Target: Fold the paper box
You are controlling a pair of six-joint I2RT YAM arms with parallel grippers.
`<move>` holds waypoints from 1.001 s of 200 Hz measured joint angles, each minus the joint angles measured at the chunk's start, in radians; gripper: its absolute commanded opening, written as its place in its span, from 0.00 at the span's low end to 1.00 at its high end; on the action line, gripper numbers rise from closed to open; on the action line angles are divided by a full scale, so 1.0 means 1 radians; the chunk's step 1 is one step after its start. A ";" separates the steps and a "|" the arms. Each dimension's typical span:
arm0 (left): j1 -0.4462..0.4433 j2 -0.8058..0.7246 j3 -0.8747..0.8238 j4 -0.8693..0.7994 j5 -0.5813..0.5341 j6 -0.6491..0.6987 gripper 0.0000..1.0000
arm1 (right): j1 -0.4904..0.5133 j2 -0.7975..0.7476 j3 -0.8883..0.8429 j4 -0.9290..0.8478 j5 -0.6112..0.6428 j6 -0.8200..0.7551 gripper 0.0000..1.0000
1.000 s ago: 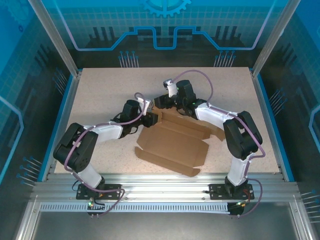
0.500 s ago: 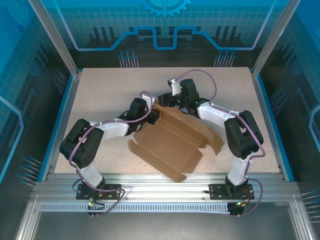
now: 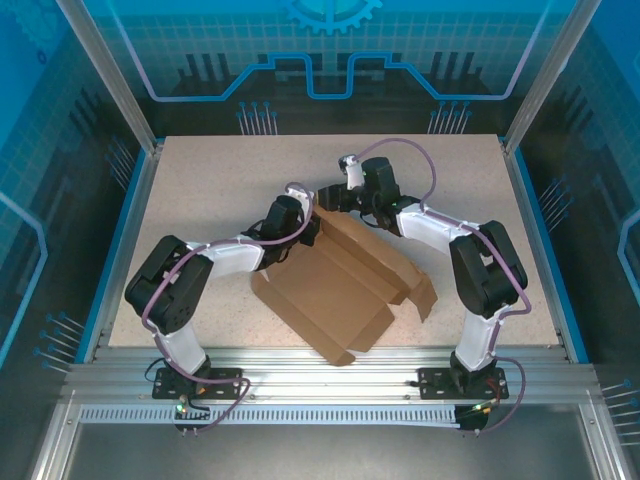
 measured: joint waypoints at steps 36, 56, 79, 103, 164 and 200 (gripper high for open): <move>-0.004 0.000 0.001 -0.001 -0.009 -0.021 0.23 | -0.002 0.000 0.004 -0.011 -0.002 0.009 0.64; -0.007 0.000 0.002 -0.004 -0.019 -0.023 0.23 | -0.010 -0.007 0.016 -0.052 -0.021 0.022 0.67; -0.009 0.001 0.012 -0.021 -0.050 -0.026 0.23 | -0.020 -0.055 0.019 -0.164 -0.084 0.024 0.70; -0.008 0.001 0.012 -0.032 -0.095 -0.050 0.23 | -0.034 -0.126 0.047 -0.285 -0.132 0.010 0.77; -0.007 -0.002 0.006 -0.072 -0.218 -0.141 0.25 | -0.127 -0.383 0.033 -0.527 -0.085 -0.077 0.77; -0.007 -0.049 -0.060 -0.072 -0.243 -0.197 0.31 | -0.200 -0.557 -0.065 -0.631 -0.012 -0.091 0.76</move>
